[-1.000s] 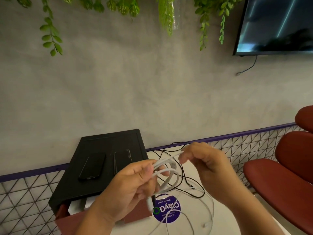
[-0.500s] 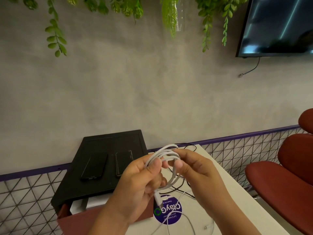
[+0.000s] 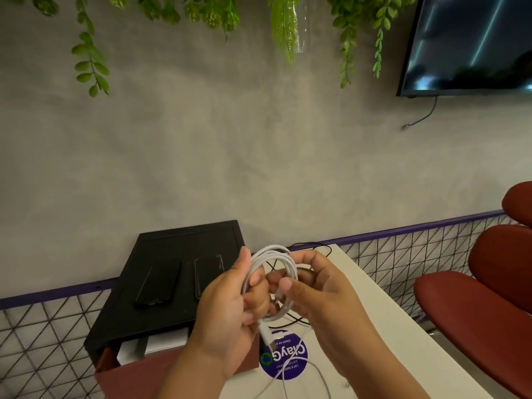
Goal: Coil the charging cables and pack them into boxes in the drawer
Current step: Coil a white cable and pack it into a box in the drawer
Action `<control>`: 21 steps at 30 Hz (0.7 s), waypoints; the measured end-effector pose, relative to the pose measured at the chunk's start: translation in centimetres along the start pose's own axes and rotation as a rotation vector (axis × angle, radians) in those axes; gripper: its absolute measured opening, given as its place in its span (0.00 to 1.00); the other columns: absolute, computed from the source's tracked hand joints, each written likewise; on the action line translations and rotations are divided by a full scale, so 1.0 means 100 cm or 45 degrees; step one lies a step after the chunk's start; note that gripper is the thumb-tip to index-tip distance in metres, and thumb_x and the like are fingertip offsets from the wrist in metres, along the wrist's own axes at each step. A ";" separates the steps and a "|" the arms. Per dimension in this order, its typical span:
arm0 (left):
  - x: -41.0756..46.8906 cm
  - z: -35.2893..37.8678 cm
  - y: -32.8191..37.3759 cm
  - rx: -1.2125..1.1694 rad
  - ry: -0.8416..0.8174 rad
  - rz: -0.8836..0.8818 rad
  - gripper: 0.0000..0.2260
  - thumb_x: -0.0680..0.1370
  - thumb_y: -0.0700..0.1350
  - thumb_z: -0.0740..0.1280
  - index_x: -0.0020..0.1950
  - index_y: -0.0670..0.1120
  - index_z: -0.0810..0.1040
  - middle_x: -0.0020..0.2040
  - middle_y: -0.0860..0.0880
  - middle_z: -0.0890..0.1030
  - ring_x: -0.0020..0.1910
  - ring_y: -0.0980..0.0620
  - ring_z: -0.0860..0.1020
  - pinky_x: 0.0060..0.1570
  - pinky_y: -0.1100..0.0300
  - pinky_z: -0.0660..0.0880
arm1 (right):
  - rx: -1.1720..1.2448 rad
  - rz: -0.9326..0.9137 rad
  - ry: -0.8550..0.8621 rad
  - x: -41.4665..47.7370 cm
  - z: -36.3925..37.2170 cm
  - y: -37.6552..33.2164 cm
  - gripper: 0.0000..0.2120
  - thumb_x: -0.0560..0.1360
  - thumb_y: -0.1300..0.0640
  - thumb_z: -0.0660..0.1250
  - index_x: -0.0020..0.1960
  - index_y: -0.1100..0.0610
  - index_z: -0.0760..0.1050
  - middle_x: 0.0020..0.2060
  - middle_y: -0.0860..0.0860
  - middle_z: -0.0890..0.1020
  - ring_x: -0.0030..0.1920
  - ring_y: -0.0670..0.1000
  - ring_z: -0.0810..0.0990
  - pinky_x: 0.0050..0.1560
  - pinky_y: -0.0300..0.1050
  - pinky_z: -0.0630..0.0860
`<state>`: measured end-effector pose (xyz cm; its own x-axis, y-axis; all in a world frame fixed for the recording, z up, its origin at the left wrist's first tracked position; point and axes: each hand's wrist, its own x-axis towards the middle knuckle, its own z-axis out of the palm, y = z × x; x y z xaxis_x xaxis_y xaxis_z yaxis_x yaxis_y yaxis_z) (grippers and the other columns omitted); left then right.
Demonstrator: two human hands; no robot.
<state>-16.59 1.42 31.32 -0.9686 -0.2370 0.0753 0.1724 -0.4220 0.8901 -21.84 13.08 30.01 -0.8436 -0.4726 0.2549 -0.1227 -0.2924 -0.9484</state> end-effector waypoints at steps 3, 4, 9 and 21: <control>-0.002 0.004 -0.003 0.082 0.016 0.050 0.16 0.69 0.55 0.59 0.28 0.44 0.66 0.21 0.51 0.58 0.20 0.57 0.55 0.27 0.63 0.59 | -0.229 0.024 0.120 0.001 0.004 0.005 0.08 0.72 0.62 0.70 0.44 0.53 0.72 0.36 0.53 0.83 0.38 0.51 0.81 0.42 0.49 0.78; -0.003 0.005 -0.005 0.120 0.023 0.067 0.16 0.69 0.55 0.59 0.29 0.43 0.65 0.21 0.51 0.58 0.20 0.57 0.55 0.25 0.64 0.59 | -0.277 0.031 0.172 0.002 0.006 0.006 0.08 0.72 0.61 0.69 0.43 0.52 0.70 0.35 0.53 0.82 0.37 0.51 0.80 0.41 0.49 0.78; 0.001 0.006 -0.015 0.328 0.035 0.169 0.17 0.71 0.54 0.58 0.28 0.45 0.68 0.22 0.51 0.60 0.21 0.57 0.57 0.22 0.68 0.62 | -0.581 0.042 0.299 0.004 0.009 0.013 0.09 0.75 0.58 0.64 0.47 0.48 0.65 0.33 0.50 0.80 0.31 0.46 0.77 0.36 0.46 0.77; 0.015 -0.013 -0.041 1.045 0.190 0.634 0.24 0.76 0.65 0.55 0.40 0.47 0.79 0.33 0.45 0.78 0.34 0.52 0.76 0.33 0.59 0.72 | -0.889 0.154 0.042 -0.012 0.008 0.016 0.23 0.75 0.57 0.63 0.55 0.32 0.57 0.28 0.50 0.76 0.29 0.44 0.73 0.39 0.44 0.77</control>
<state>-18.57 1.65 27.22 -0.7761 -0.3560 0.5205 0.3229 0.4847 0.8129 -20.57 12.51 28.35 -0.8866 -0.4394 0.1448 -0.3244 0.3674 -0.8717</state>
